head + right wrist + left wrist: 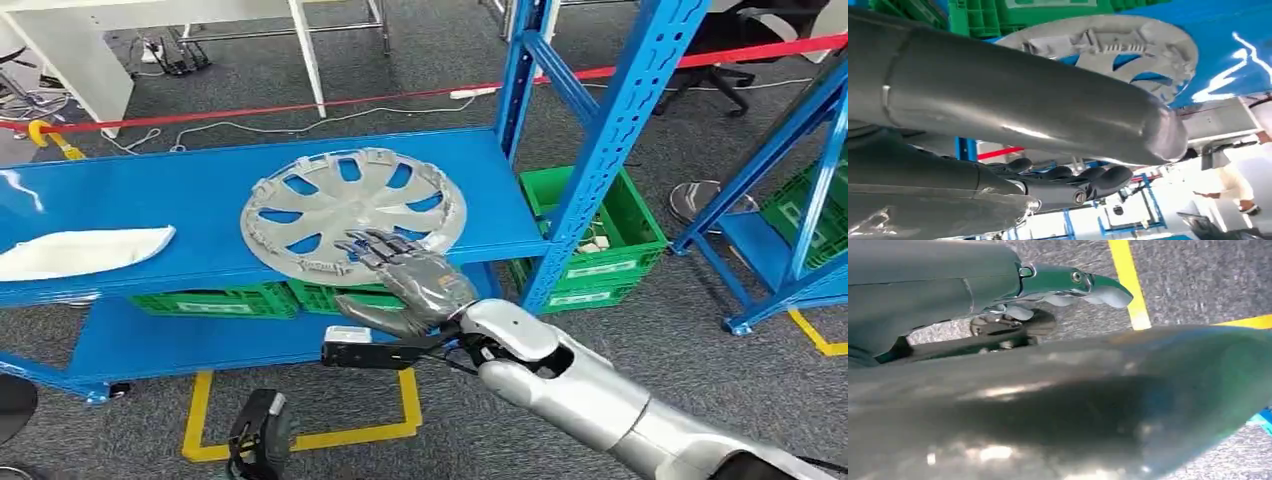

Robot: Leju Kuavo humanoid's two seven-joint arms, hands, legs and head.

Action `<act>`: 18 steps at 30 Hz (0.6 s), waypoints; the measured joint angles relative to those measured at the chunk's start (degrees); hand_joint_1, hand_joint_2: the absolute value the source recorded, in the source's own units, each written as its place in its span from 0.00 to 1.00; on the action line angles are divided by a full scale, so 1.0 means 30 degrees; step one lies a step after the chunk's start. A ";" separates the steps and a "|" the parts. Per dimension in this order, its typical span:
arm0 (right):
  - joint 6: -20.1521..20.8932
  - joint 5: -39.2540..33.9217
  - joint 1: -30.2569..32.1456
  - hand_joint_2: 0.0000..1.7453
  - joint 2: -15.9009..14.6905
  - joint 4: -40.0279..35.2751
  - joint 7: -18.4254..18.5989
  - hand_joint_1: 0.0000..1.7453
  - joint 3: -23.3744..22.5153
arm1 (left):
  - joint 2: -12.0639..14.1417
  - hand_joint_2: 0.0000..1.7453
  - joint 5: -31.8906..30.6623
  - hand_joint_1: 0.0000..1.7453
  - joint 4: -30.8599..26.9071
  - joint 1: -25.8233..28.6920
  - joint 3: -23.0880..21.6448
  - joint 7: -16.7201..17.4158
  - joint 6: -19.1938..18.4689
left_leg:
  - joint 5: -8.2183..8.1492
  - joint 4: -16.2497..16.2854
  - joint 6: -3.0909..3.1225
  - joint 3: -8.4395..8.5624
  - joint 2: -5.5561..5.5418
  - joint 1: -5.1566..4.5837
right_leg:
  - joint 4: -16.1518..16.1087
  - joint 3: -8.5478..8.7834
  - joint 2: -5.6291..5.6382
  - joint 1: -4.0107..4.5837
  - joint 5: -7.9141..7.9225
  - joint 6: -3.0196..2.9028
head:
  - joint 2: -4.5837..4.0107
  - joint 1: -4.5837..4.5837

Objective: Take the parts from the cabinet and place them on the table.

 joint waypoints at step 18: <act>0.0263 -0.0816 -0.0995 0.00 0.0575 0.0429 0.0233 0.00 0.0633 | -0.0022 0.00 0.0255 0.00 -0.0095 -0.0019 -0.0175 -0.0270 0.0051 | 0.2427 -0.5674 0.0870 0.2923 -0.0137 0.0070 | 0.3200 -0.1579 -0.0014 -0.0036 -0.0955 0.0556 | 0.0000 0.0036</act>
